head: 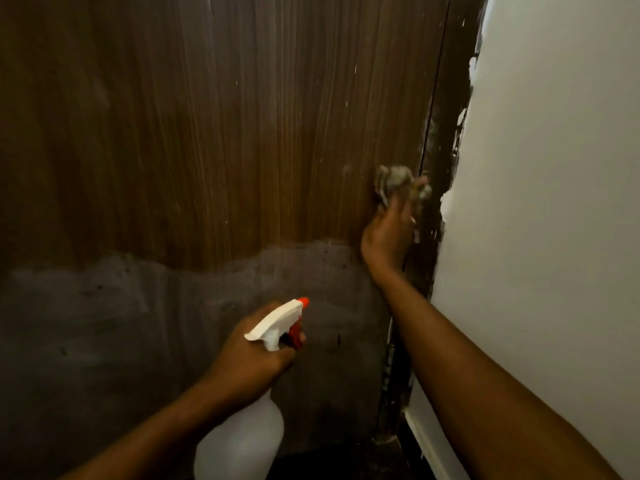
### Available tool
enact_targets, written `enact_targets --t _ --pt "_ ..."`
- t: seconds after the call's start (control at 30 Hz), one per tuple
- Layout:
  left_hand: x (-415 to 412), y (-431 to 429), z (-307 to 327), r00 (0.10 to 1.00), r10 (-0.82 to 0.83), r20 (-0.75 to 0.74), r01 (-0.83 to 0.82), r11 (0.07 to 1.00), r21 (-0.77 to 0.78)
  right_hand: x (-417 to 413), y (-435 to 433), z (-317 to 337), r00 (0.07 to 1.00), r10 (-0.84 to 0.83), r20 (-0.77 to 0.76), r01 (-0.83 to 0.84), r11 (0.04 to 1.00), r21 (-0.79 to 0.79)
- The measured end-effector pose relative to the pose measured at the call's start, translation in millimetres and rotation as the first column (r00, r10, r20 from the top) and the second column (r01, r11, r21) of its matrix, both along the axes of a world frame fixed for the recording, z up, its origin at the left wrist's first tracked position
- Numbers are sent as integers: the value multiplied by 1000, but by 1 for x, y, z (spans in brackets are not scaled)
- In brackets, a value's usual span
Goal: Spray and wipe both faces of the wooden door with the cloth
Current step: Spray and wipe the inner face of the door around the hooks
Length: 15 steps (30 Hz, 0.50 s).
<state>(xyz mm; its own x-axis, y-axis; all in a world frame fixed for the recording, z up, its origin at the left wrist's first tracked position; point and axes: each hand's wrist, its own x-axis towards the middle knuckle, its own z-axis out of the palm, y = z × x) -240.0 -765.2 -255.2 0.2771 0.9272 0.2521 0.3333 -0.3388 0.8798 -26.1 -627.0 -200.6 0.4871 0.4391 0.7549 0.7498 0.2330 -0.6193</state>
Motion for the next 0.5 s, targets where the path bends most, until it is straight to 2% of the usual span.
enact_targets --t 0.1,0.17,0.2,0.27,0.33,0.4,0.5 --pt "0 12 3 1000 18 -15 -17 997 73 -30 17 25 938 26 344 -73 990 125" --pt "0 14 -1 1000 29 -7 -28 997 79 -27 17 -11 852 53 520 -115 990 87" --pt "1 14 -4 1000 22 -10 -21 997 74 -18 12 -43 831 90 549 -129 991 34" --pt "5 15 -14 999 23 -25 -21 998 61 10 -6 -104 850 128 510 -112 992 -62" --pt "12 15 -28 999 28 -43 -27 999 39 39 -12 -136 938 128 323 -101 990 -97" --pt "19 18 -39 998 51 -41 -51 999 7 55 -10 -138 971 70 229 -46 993 -108" --pt "21 22 -43 993 118 19 -118 993 -7 49 -1 -120 986 -1 165 4 1000 -16"
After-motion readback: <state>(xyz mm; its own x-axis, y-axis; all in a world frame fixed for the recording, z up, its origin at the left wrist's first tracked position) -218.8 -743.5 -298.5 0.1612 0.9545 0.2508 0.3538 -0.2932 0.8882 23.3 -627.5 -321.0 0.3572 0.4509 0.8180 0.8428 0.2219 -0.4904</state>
